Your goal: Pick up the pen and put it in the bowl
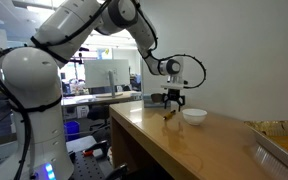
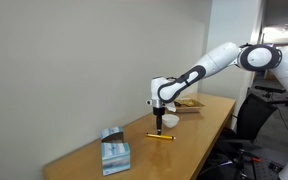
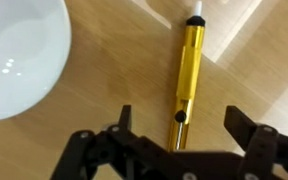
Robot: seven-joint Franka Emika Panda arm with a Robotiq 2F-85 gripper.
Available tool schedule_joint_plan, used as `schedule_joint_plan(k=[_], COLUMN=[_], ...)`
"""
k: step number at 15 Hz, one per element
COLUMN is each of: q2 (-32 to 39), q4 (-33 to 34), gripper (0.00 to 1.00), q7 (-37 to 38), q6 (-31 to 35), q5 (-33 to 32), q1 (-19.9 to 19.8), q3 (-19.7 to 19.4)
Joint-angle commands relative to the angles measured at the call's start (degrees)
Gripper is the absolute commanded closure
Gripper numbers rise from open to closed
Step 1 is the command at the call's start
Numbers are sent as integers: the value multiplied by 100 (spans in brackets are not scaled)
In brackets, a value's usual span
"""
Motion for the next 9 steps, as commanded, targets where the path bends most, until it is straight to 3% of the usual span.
schedule_joint_plan(k=[1,5,7,8,9], q2=[120,255,316,343,358], q4=[90,100,112,118,123], gripper=[0,2,26,28,36], q7=[-111,-98,-72,-52,-64], q6=[-123,-93,-72,-64,-63], q5=[-129,-190,-214,-227,-244], q1=[-90,-64,-59,-56,-61], q3=[143,201,218,215,217])
